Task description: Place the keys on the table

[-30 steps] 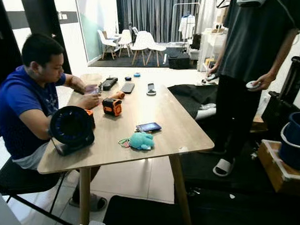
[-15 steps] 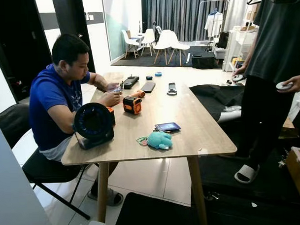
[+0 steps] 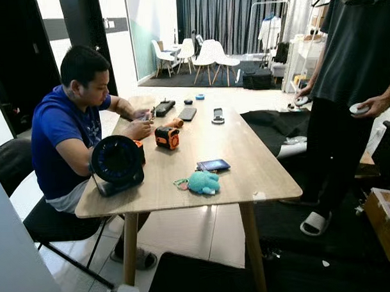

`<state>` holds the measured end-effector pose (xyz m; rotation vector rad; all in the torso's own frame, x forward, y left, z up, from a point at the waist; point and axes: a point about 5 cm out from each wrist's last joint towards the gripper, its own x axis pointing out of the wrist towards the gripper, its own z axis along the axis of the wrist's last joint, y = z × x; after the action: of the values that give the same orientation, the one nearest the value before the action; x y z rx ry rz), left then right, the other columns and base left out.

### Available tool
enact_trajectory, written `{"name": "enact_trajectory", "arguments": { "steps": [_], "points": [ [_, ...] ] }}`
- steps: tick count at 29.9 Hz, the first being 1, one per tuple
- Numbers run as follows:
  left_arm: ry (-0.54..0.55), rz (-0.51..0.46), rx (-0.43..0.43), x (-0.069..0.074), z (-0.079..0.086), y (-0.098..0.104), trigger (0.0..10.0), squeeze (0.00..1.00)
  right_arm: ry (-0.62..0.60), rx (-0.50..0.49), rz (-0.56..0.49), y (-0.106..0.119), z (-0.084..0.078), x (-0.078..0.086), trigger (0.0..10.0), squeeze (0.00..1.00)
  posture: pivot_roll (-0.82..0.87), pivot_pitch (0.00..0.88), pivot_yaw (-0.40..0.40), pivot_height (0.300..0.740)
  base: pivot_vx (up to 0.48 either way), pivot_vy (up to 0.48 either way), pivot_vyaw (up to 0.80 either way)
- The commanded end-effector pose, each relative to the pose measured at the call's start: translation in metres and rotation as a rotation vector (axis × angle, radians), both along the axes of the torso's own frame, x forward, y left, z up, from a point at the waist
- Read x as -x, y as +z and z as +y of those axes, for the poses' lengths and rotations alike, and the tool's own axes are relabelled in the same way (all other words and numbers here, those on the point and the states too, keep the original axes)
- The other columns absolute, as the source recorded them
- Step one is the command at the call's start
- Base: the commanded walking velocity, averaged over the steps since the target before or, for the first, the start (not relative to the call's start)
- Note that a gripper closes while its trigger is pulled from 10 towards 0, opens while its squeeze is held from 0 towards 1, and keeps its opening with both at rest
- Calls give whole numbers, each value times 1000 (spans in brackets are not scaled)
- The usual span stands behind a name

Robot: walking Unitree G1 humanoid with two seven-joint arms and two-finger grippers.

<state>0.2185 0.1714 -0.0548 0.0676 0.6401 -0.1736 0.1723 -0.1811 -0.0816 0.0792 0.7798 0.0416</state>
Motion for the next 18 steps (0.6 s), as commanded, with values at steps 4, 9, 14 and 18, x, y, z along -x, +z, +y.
{"name": "enact_trajectory", "arguments": {
  "steps": [4, 9, 14, 18],
  "points": [
    [4, -7, 21, -1, -3, 1, 10000, 0, -2, -3, 13, -1, 1, 2, 10000, 0, 55, 12, 33, 740, 341, 0, 0],
    [-1, -8, 23, -1, -2, 1, 10000, 0, -2, -2, 14, -2, 1, 2, 10000, 0, 56, 11, 32, 740, 334, 0, 0],
    [3, -24, 17, 0, -1, 2, 10000, 0, 0, -1, 14, -2, 1, 2, 10000, 0, 55, 15, 31, 740, 61, 0, 0],
    [4, -22, 15, 1, 0, 1, 10000, 0, -1, 0, 15, -2, 0, 3, 10000, 0, 54, 17, 30, 740, 0, 0, 0]
  ]
}}
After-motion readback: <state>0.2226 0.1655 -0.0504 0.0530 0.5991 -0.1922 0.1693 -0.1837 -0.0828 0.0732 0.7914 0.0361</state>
